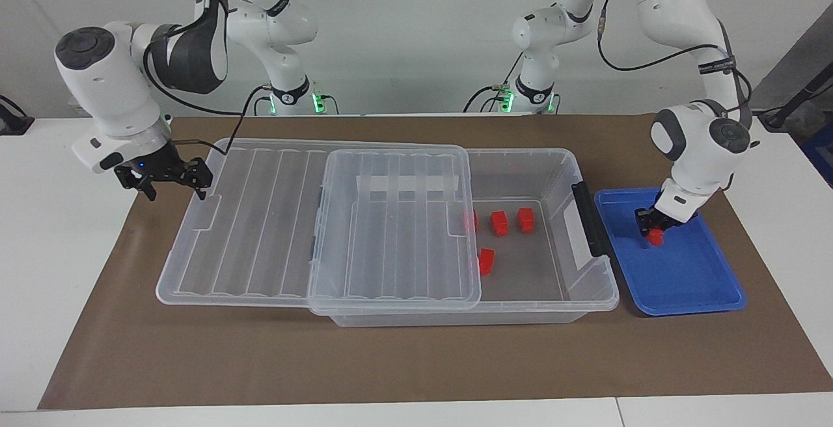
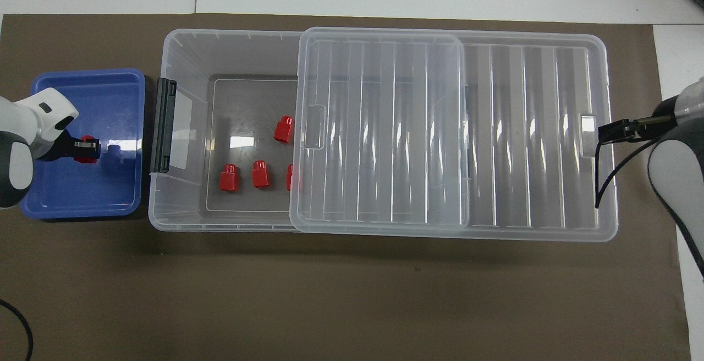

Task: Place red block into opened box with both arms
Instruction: 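Carry the red block with the left gripper over the open box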

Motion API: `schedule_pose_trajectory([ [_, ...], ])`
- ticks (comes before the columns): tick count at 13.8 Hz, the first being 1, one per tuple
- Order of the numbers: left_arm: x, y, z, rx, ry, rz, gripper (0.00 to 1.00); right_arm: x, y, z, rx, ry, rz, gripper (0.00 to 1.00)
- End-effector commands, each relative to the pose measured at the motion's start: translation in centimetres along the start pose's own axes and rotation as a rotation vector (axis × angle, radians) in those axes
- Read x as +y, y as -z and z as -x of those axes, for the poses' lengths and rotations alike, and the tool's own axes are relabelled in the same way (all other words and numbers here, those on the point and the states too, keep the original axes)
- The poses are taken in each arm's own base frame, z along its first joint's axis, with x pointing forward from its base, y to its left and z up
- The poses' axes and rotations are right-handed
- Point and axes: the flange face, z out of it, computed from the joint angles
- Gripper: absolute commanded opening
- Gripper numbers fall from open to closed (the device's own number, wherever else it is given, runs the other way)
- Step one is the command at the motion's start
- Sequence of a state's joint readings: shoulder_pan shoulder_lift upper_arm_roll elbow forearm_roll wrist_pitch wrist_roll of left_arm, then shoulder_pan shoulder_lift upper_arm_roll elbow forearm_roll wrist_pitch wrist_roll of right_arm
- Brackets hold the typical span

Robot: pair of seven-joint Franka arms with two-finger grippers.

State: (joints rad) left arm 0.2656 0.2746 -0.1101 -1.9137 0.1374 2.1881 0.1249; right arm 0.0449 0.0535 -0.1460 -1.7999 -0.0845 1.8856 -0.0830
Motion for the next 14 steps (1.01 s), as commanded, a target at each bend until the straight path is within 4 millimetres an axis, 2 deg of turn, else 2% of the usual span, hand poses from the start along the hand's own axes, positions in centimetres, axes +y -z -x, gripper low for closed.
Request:
schedule_pose_trajectory([
  [1, 0.4, 7.4, -1.8, -0.071, -0.008, -0.002, 0.04, -0.8, 2.3, 1.4, 0.012, -0.1, -0.012, 1.0],
  [3, 2.2, 11.4, -2.0, -0.101, 0.014, 0.064, 0.04, -1.3, 3.7, 1.6, 0.036, -0.131, -0.016, 1.0],
  [5, 4.6, 14.1, -2.1, -0.105, 0.092, 0.107, 0.04, -1.8, 5.9, 1.4, 0.042, -0.159, -0.041, 1.0],
  [6, 7.0, 15.0, -2.2, -0.104, 0.122, 0.116, 0.04, -1.7, 7.0, 1.4, 0.044, -0.174, -0.041, 1.0],
  [8, 12.4, 15.7, -2.5, -0.104, 0.208, 0.104, 0.05, -2.5, 9.5, 1.2, 0.043, -0.175, -0.044, 1.0],
  [10, 16.6, 16.0, -2.3, -0.114, 0.299, 0.104, 0.05, -2.4, 11.2, 1.1, 0.046, -0.202, -0.045, 1.0],
  [14, 23.6, 17.6, -1.8, -0.096, 0.429, 0.122, 0.05, -3.1, 11.8, 1.3, 0.023, -0.191, -0.058, 1.0],
])
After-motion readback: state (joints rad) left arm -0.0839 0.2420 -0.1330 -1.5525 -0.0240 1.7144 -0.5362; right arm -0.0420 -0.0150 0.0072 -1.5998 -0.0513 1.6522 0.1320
